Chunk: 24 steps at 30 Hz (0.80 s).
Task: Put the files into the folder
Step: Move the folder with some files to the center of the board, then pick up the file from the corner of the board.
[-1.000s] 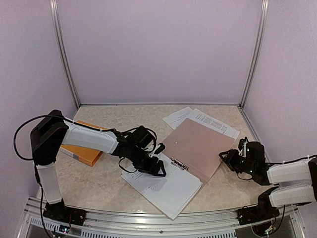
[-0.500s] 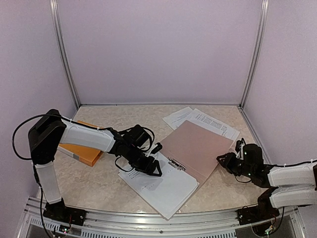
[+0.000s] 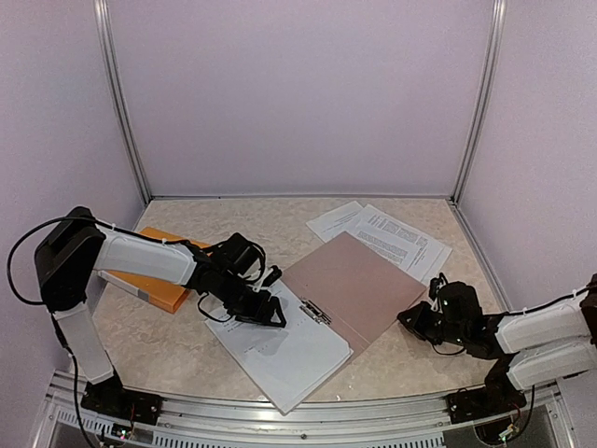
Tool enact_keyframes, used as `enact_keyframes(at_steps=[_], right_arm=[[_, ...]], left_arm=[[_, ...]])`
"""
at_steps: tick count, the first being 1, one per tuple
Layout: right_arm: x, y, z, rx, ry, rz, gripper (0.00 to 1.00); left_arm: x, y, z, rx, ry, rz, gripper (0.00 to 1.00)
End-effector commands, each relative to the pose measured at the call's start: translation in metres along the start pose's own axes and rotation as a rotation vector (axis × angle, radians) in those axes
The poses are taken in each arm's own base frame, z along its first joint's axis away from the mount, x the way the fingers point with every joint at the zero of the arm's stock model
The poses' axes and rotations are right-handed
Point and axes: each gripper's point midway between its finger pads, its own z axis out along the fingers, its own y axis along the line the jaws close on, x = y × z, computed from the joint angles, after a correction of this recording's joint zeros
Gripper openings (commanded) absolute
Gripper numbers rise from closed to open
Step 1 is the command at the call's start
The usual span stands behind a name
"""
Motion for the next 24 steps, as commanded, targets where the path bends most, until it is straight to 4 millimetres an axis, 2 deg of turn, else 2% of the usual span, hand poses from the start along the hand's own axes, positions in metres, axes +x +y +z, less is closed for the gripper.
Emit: enact_keyframes(at_steps=[1, 5, 8, 9, 14, 18, 21, 24], right_arm=[[0.008, 0.012, 0.007, 0.005, 0.002, -0.013, 0.12], [0.019, 0.027, 0.014, 0.003, 0.029, -0.059, 0.11], [0.015, 0.044, 0.016, 0.009, 0.022, -0.129, 0.13], [0.012, 0.043, 0.016, 0.043, 0.019, -0.159, 0.16], [-0.032, 0.065, 0.006, 0.163, -0.091, -0.324, 0.33], [-0.071, 0.076, 0.006, 0.250, -0.135, -0.397, 0.49], [-0.099, 0.067, 0.015, 0.306, -0.134, -0.423, 0.59], [-0.127, 0.057, 0.030, 0.343, -0.116, -0.444, 0.65]], left_arm=[[0.083, 0.078, 0.003, -0.292, 0.233, -0.180, 0.62], [0.084, 0.084, -0.004, -0.320, 0.218, -0.210, 0.62], [0.085, 0.090, -0.013, -0.357, 0.198, -0.251, 0.62], [0.086, 0.093, -0.016, -0.372, 0.191, -0.265, 0.61], [0.085, 0.097, -0.035, -0.408, 0.151, -0.311, 0.62], [0.075, 0.088, -0.049, -0.399, 0.107, -0.301, 0.63], [0.062, 0.074, -0.056, -0.355, 0.055, -0.263, 0.68], [0.041, 0.051, -0.066, -0.285, -0.020, -0.207, 0.72]])
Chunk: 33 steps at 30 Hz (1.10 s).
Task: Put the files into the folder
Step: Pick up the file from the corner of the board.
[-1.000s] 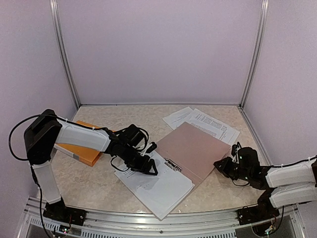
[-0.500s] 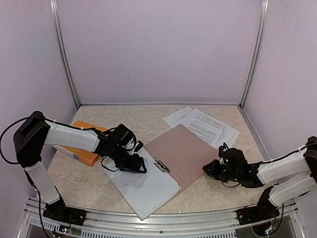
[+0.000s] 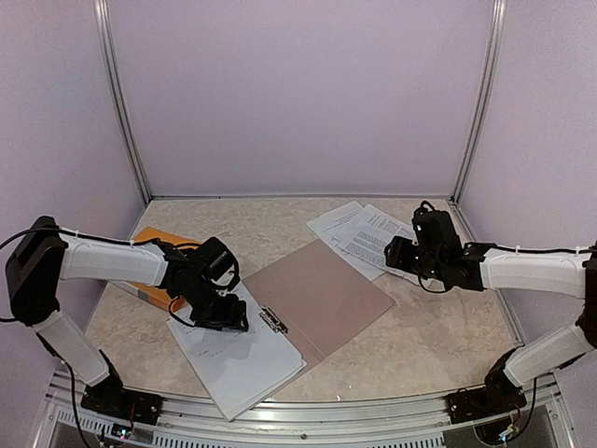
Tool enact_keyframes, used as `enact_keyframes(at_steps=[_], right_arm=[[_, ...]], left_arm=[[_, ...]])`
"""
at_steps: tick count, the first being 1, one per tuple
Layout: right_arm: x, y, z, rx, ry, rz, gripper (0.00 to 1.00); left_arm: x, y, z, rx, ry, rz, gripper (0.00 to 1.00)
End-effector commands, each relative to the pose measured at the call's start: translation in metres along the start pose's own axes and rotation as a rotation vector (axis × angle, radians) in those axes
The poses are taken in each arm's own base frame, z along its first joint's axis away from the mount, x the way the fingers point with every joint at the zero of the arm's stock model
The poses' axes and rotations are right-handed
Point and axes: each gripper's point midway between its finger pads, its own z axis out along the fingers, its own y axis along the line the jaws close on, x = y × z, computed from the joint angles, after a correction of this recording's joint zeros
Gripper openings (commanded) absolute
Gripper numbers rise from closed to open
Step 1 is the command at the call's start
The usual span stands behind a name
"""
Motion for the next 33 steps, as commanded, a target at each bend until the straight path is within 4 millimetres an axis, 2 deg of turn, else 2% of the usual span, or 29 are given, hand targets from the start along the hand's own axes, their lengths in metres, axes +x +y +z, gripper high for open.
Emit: enact_keyframes(at_steps=[1, 6, 10, 15, 18, 22, 26, 33], right_arm=[[-0.008, -0.043, 0.031, 0.138, 0.096, -0.146, 0.66], [-0.032, -0.056, 0.065, 0.178, 0.118, -0.201, 0.66], [-0.043, -0.074, 0.090, 0.177, 0.142, -0.177, 0.65], [-0.066, -0.098, 0.110, 0.212, 0.122, -0.159, 0.65], [-0.078, -0.121, 0.119, 0.251, 0.130, -0.136, 0.65], [-0.085, -0.157, 0.126, 0.318, 0.142, -0.104, 0.65], [-0.089, -0.185, 0.130, 0.371, 0.139, -0.078, 0.67], [-0.087, -0.213, 0.147, 0.448, 0.168, -0.073, 0.70]], left_arm=[[-0.006, -0.013, -0.024, 0.031, -0.050, 0.040, 0.74], [-0.036, -0.042, -0.043, 0.110, -0.131, 0.090, 0.82], [-0.060, -0.063, -0.053, 0.164, -0.187, 0.111, 0.87], [-0.092, -0.082, -0.066, 0.221, -0.258, 0.101, 0.92], [-0.108, -0.086, -0.071, 0.237, -0.284, 0.086, 0.95], [-0.121, -0.087, -0.070, 0.258, -0.276, 0.079, 0.96], [-0.127, -0.090, -0.060, 0.291, -0.231, 0.081, 0.97], [-0.134, -0.094, -0.049, 0.300, -0.188, 0.099, 0.97]])
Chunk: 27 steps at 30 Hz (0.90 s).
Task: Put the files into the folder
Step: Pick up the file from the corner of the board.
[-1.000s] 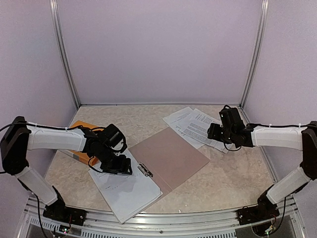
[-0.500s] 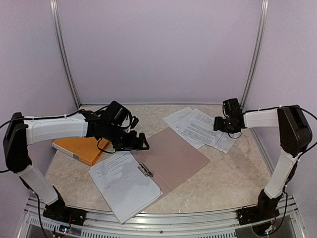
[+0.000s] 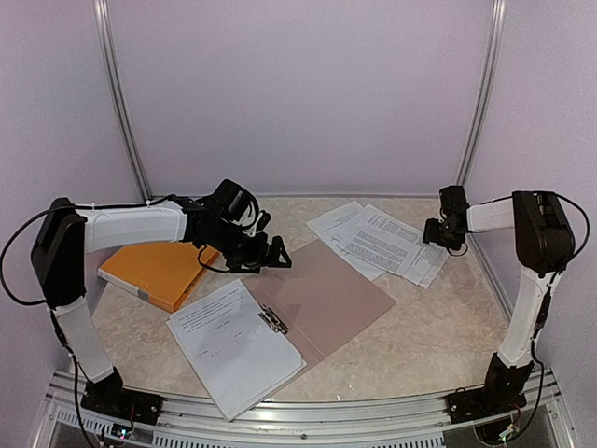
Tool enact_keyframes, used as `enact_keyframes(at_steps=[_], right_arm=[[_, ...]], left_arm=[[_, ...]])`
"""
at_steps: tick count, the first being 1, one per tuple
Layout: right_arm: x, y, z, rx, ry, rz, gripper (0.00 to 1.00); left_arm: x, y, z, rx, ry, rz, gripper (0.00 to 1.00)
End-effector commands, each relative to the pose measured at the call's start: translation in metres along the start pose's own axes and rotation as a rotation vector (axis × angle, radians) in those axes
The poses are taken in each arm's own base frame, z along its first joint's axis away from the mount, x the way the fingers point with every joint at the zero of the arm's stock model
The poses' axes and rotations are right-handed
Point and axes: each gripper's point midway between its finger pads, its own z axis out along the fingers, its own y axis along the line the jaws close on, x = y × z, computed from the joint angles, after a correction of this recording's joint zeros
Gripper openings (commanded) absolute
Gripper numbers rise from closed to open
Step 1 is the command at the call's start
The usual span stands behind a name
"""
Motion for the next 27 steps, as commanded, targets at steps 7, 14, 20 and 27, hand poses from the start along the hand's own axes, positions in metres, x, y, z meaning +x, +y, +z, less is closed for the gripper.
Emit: enact_keyframes(at_steps=[7, 14, 20, 27], right_arm=[[0.007, -0.029, 0.028, 0.110, 0.052, 0.023, 0.77], [0.021, -0.037, 0.024, 0.125, 0.068, 0.060, 0.81], [0.036, -0.043, 0.022, 0.143, 0.078, 0.109, 0.83], [0.033, -0.050, 0.002, 0.144, -0.009, 0.161, 0.84]], left_arm=[[-0.003, -0.002, 0.009, 0.047, 0.042, 0.005, 0.96], [-0.004, 0.000, 0.011, 0.054, 0.053, 0.001, 0.97], [-0.007, 0.000, 0.010, 0.086, 0.054, -0.015, 0.97], [-0.009, 0.000, 0.011, 0.125, 0.067, -0.040, 0.97]])
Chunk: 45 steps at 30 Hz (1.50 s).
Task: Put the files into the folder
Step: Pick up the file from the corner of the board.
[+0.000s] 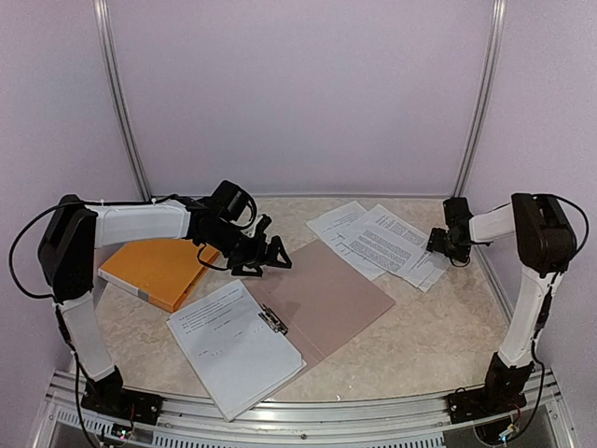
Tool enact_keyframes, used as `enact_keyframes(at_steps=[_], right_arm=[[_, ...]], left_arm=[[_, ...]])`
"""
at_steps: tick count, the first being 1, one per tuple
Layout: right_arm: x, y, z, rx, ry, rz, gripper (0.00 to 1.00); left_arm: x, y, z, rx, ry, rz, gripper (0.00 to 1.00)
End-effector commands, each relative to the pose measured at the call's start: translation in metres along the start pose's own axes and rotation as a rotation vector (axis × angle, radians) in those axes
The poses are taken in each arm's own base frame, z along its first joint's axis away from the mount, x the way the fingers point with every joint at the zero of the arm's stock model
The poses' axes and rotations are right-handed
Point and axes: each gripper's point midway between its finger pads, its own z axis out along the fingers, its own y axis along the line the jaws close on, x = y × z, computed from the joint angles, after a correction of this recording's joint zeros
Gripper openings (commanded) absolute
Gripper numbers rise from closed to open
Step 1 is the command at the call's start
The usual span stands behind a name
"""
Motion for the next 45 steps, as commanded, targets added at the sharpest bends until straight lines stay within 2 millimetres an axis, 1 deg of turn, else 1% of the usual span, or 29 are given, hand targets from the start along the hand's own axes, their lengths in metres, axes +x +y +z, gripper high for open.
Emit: enact_keyframes(at_steps=[1, 3, 6, 9, 11, 13, 15, 20, 23, 31, 33, 34, 36, 38, 42, 45], right_arm=[[0.010, -0.017, -0.013, 0.027, -0.009, 0.052, 0.84], [0.007, -0.018, -0.020, 0.020, -0.033, 0.054, 0.84], [-0.005, -0.019, -0.033, 0.007, -0.092, 0.064, 0.84], [-0.015, -0.024, -0.047, 0.023, -0.134, 0.071, 0.84], [-0.019, -0.028, -0.055, 0.036, -0.152, 0.076, 0.84], [-0.020, -0.031, -0.059, 0.050, -0.154, 0.082, 0.84], [-0.015, -0.033, -0.055, 0.067, -0.127, 0.080, 0.85], [0.005, -0.032, -0.037, 0.069, -0.049, 0.097, 0.85], [0.011, -0.031, -0.030, 0.074, -0.024, 0.112, 0.84], [0.027, -0.044, -0.019, 0.114, 0.020, 0.142, 0.84], [0.033, -0.041, -0.017, 0.087, 0.035, 0.151, 0.84], [0.032, -0.051, -0.013, 0.087, 0.043, 0.182, 0.83], [0.037, -0.050, -0.008, 0.045, 0.061, 0.212, 0.81], [0.041, -0.047, -0.004, 0.022, 0.077, 0.226, 0.74], [0.039, -0.047, -0.004, 0.022, 0.074, 0.225, 0.74], [0.040, -0.044, -0.003, 0.012, 0.088, 0.212, 0.76]], left_arm=[[-0.007, -0.003, 0.004, 0.043, 0.007, -0.006, 0.96], [-0.006, -0.002, 0.005, 0.044, 0.013, -0.011, 0.97], [-0.005, 0.001, 0.006, 0.042, 0.016, -0.013, 0.96], [-0.007, 0.000, 0.006, 0.050, 0.014, -0.015, 0.97], [-0.007, 0.001, 0.008, 0.055, 0.018, -0.020, 0.97], [-0.007, 0.000, 0.008, 0.063, 0.020, -0.022, 0.97], [-0.007, 0.000, 0.009, 0.067, 0.023, -0.025, 0.97], [-0.005, 0.001, 0.009, 0.066, 0.027, -0.027, 0.97], [-0.005, 0.001, 0.008, 0.065, 0.026, -0.024, 0.97], [-0.002, 0.000, 0.009, 0.077, 0.034, -0.026, 0.97], [-0.003, 0.000, 0.009, 0.077, 0.032, -0.026, 0.97], [-0.003, -0.001, 0.009, 0.078, 0.033, -0.026, 0.97], [-0.003, -0.001, 0.008, 0.079, 0.032, -0.025, 0.97], [-0.003, -0.002, 0.008, 0.082, 0.032, -0.024, 0.97], [-0.004, -0.003, 0.008, 0.084, 0.033, -0.023, 0.97], [-0.003, -0.003, 0.008, 0.085, 0.035, -0.024, 0.97]])
